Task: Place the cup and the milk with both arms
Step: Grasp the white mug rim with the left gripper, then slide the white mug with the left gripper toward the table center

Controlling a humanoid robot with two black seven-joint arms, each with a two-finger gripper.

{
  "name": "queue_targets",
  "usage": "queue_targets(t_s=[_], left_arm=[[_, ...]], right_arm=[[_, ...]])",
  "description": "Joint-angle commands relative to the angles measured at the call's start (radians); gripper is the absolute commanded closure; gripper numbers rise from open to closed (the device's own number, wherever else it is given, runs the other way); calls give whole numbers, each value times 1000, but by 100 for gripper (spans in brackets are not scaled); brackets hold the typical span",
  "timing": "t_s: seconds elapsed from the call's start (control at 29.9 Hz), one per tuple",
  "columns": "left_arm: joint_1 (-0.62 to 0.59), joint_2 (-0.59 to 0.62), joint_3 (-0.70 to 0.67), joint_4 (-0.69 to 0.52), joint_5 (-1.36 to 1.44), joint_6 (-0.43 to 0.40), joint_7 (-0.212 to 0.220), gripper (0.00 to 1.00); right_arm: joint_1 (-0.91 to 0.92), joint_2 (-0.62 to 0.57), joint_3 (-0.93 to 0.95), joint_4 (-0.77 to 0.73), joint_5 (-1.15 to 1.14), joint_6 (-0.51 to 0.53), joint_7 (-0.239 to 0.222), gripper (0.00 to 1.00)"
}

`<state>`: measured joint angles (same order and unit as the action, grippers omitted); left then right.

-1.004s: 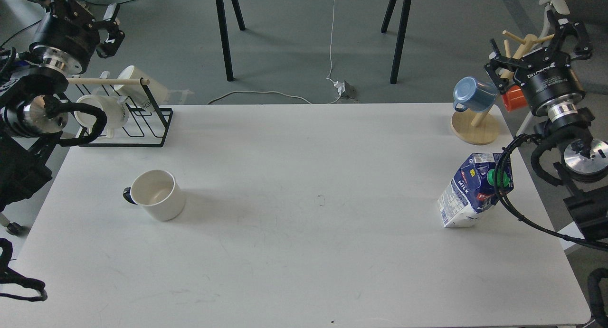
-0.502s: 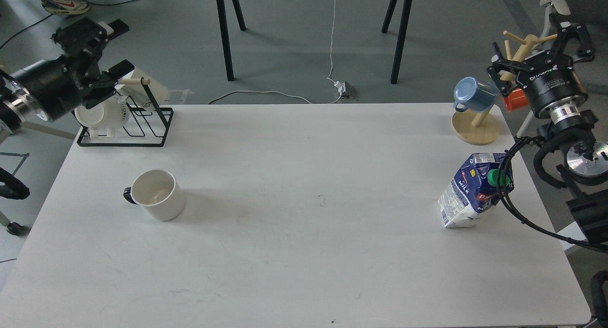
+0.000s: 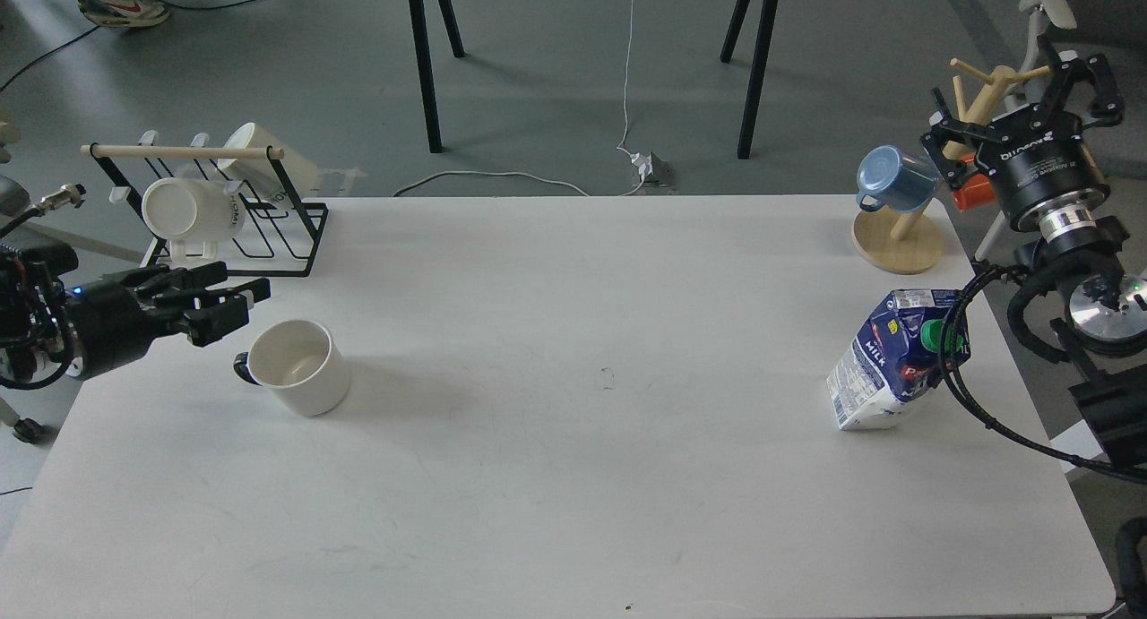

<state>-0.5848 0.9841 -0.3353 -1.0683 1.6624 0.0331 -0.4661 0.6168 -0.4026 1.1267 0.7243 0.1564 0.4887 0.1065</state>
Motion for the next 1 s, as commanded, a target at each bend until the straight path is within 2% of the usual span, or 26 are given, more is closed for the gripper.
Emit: queue_targets(t_s=[0.0, 0.1, 0.27, 0.47, 0.6, 0.64, 0.7, 0.77, 0.97], left_arm=[[5, -77, 13, 109, 40, 1, 1, 43], [3, -134, 45, 175, 69, 5, 4, 47], [6, -163, 71, 254, 80, 50, 7, 47], [6, -179, 107, 263, 80, 53, 24, 48], [9, -180, 107, 263, 80, 53, 30, 53], [11, -182, 107, 263, 80, 53, 29, 57], [11, -191, 107, 263, 80, 53, 24, 70], [14, -196, 107, 261, 80, 48, 17, 92], [10, -196, 116, 235, 88, 45, 4, 95]], right_arm=[[0, -2, 7, 1, 0, 0, -1, 1], [0, -12, 11, 3, 0, 0, -1, 1], [0, -13, 11, 3, 0, 0, -1, 1], [0, -16, 13, 1, 0, 0, -1, 1], [0, -22, 13, 1, 0, 0, -1, 1], [0, -22, 12, 1, 0, 0, -1, 1], [0, -24, 11, 1, 0, 0, -1, 1], [0, -25, 11, 1, 0, 0, -1, 1], [0, -30, 11, 1, 0, 0, -1, 1]])
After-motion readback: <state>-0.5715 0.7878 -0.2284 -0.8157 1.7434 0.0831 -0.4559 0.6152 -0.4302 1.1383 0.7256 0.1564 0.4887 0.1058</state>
